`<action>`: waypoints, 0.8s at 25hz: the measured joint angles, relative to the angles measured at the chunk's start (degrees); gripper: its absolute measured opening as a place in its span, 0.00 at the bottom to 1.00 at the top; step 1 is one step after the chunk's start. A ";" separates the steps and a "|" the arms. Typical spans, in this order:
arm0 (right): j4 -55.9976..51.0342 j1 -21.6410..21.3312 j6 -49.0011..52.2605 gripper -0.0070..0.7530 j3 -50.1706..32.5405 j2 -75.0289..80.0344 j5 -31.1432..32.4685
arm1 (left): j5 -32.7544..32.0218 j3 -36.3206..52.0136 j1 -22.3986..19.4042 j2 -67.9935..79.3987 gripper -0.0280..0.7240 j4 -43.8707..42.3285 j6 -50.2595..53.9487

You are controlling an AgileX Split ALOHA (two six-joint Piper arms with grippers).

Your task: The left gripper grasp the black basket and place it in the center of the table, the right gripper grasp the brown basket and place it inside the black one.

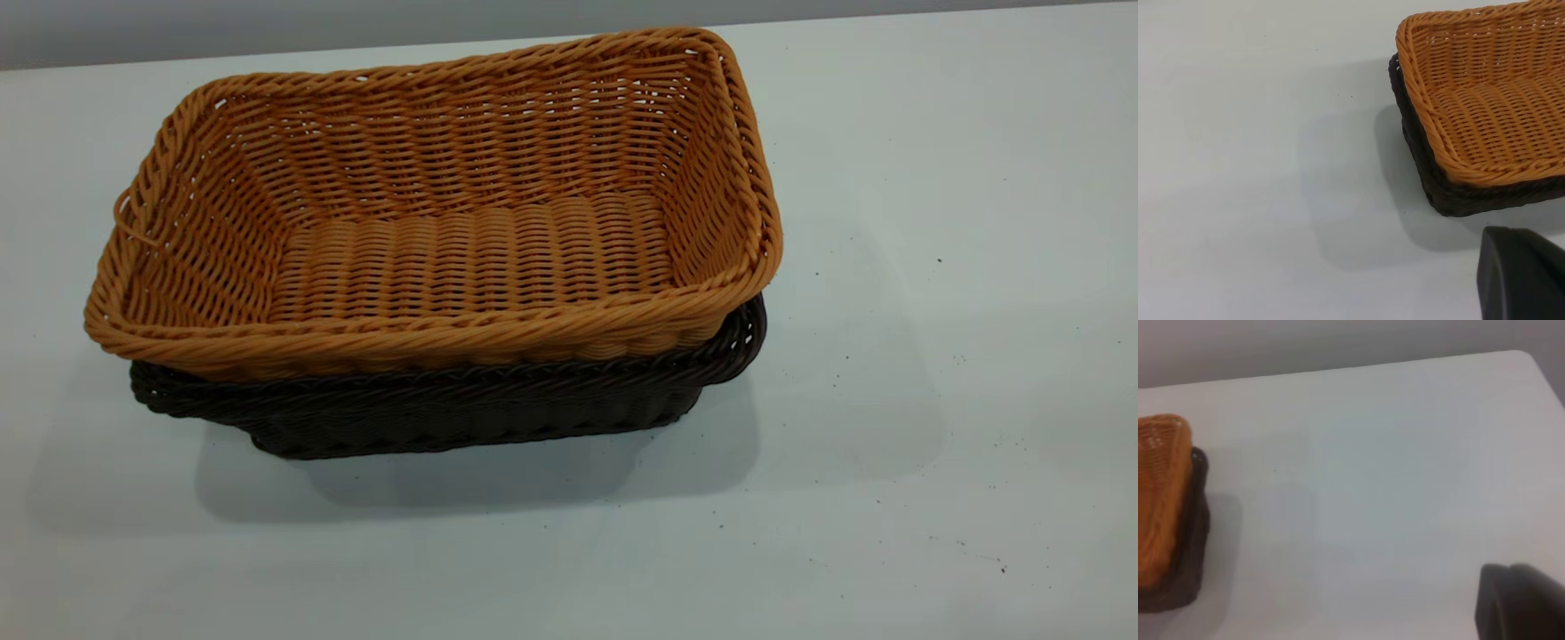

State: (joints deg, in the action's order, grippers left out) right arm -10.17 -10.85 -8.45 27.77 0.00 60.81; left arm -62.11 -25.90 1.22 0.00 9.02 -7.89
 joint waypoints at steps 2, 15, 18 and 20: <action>0.00 0.57 0.00 0.01 0.00 0.00 0.00 | 0.00 0.00 0.00 0.00 0.04 0.00 0.00; 0.00 0.57 0.00 0.01 0.00 0.00 0.00 | 0.00 0.00 0.00 0.00 0.04 -0.05 0.00; 0.00 0.57 0.00 0.01 0.00 0.00 0.00 | 0.00 0.00 0.00 0.00 0.04 -0.05 0.00; 0.00 0.57 0.00 0.01 0.00 0.00 0.00 | 0.00 0.00 0.00 0.00 0.04 -0.05 0.00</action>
State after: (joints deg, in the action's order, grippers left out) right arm -10.17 -10.27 -8.45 27.77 0.00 60.81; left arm -62.11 -25.90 1.22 0.00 8.96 -7.89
